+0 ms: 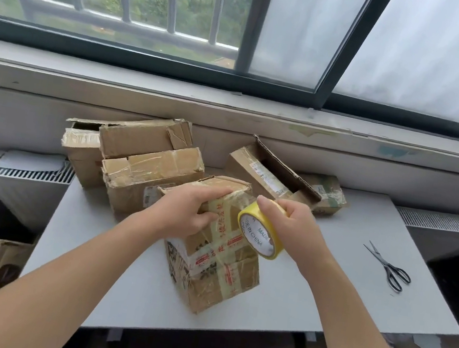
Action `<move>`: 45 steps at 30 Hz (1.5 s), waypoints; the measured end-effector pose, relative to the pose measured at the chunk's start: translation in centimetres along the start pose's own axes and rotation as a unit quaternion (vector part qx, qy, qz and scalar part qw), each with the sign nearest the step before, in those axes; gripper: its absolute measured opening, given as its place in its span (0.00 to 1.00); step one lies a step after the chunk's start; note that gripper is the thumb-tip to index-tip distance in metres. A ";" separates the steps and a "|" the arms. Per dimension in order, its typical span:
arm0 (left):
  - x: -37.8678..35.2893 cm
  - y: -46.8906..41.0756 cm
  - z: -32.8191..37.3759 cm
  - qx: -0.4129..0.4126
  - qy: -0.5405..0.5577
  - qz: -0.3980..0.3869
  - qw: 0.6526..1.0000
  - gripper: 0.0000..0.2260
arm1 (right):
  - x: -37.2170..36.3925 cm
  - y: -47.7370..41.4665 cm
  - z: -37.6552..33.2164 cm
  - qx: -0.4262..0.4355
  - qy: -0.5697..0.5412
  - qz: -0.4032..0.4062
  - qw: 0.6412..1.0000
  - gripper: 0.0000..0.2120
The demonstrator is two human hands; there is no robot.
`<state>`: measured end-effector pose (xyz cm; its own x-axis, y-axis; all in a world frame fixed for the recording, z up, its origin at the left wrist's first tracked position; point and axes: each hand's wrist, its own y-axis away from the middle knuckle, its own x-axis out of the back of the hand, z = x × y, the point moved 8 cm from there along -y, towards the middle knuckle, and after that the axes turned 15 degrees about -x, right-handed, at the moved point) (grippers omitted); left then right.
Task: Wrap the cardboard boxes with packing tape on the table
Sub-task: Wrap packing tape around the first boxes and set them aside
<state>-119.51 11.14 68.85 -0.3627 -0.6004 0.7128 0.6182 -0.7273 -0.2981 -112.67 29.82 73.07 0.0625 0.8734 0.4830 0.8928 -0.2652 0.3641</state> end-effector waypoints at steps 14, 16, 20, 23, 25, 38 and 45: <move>-4.0 1.1 -4.5 0.200 0.230 0.084 0.949 0.24 | -1.8 -5.5 -2.8 -0.011 0.061 -0.069 0.996 0.33; -5.2 1.6 -5.4 0.226 0.219 0.070 0.946 0.22 | -3.1 -6.6 -1.3 -0.022 0.095 -0.077 0.992 0.28; -6.9 1.5 -6.7 0.254 0.191 0.030 0.948 0.21 | -4.9 -7.7 0.7 -0.020 0.142 -0.091 0.985 0.22; -7.8 0.5 -6.6 0.233 0.135 -0.005 0.963 0.19 | -6.0 -8.0 1.6 -0.019 0.177 -0.092 0.980 0.22; -7.9 0.3 -6.7 0.223 0.122 -0.001 0.967 0.19 | -5.5 -8.1 1.7 -0.026 0.185 -0.085 0.979 0.23; -8.5 0.9 -6.3 0.217 0.113 0.013 0.969 0.25 | 7.0 1.7 15.2 -0.170 0.224 0.006 0.960 0.27; -8.6 1.3 -6.6 0.231 0.122 0.019 0.965 0.22 | 6.6 4.0 17.9 -0.181 0.175 0.041 0.967 0.28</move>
<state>-120.16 13.13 58.20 -0.4515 -0.7252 0.5199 0.8590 -0.5109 0.0334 -100.69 41.86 63.44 -0.0858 0.6683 0.7389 0.6733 -0.5078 0.5374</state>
